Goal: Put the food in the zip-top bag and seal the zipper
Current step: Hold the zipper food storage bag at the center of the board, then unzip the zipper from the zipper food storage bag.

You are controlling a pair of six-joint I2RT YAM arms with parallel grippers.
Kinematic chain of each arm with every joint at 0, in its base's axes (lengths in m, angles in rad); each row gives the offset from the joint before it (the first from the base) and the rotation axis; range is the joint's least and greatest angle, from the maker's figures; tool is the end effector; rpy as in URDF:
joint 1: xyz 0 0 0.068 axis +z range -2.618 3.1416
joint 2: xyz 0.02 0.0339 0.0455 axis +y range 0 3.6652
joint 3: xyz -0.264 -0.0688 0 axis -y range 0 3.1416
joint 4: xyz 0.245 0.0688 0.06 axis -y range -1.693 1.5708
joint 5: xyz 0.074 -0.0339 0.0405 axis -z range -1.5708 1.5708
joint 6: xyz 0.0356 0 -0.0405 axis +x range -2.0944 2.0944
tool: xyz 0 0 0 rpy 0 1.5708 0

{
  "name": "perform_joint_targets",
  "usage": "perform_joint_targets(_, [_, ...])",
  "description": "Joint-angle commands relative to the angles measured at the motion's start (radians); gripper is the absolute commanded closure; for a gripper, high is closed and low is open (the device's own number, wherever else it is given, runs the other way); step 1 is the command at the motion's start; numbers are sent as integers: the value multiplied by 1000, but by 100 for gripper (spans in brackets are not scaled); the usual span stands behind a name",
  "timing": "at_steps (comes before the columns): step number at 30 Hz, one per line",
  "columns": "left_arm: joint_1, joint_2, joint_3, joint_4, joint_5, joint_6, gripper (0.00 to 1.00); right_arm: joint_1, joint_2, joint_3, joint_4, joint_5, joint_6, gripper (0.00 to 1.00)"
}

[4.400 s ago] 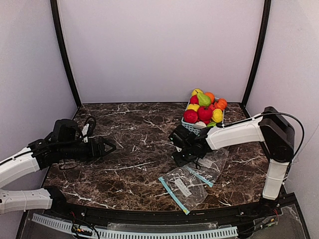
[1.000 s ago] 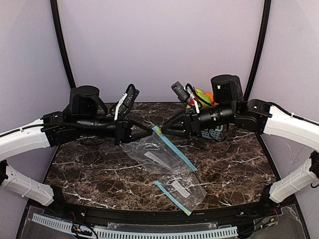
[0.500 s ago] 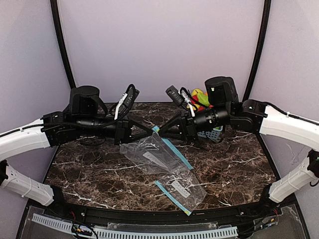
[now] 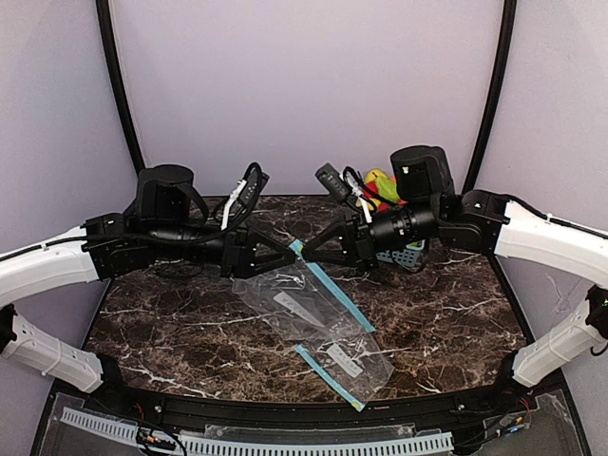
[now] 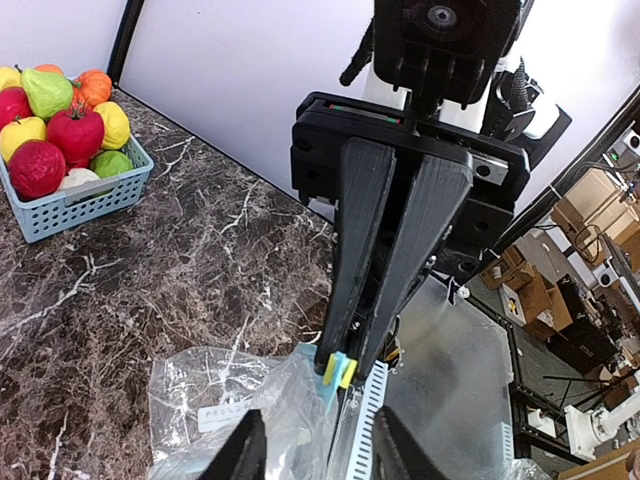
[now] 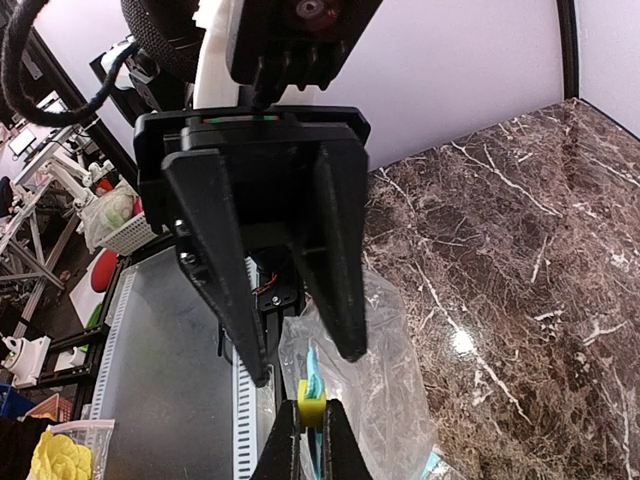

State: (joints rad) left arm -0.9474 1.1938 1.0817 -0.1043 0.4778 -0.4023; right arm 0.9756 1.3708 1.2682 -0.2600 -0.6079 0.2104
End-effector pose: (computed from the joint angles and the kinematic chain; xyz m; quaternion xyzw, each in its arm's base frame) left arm 0.1479 -0.2338 0.3685 0.3466 0.6893 -0.5244 0.3601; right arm 0.1592 0.2713 0.3702 -0.4509 0.6650 0.5072 0.3118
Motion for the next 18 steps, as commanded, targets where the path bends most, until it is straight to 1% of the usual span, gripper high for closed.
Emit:
perform_joint_targets(1, [-6,7,-10,25,27,0,55,10,-18,1,45,-21,-2,100])
perform_joint_targets(2, [-6,10,-10,32,29,0,55,10,-20,-1,48,-21,0,100])
perform_joint_targets(3, [-6,13,-8,36,31,0,56,10,-22,-1,49,-22,3,100])
perform_joint_targets(4, [-5,17,-7,36,30,1,62,10,-22,-1,51,-24,5,100])
perform_joint_targets(5, [-6,20,-5,39,31,2,64,11,-25,-1,52,-24,7,100])
perform_joint_targets(6, [-6,24,-5,40,32,2,71,10,-24,-2,53,-25,9,100])
perform_joint_targets(7, [-6,26,-5,43,34,1,75,10,-24,-3,53,-24,10,100])
perform_joint_targets(8, [-6,29,-6,45,36,0,83,10,-25,-4,53,-22,10,100])
perform_joint_targets(10, [-6,31,-8,55,38,-3,92,11,-24,-6,54,-20,12,100])
perform_joint_targets(12, [-6,30,-12,64,39,-9,98,9,-24,-8,52,-17,13,100])
perform_joint_targets(16, [-6,19,-31,95,40,-27,99,9,-21,-13,46,-5,19,100])
perform_joint_targets(18, [-5,6,-45,150,38,-38,99,10,-21,-18,46,-1,20,100])
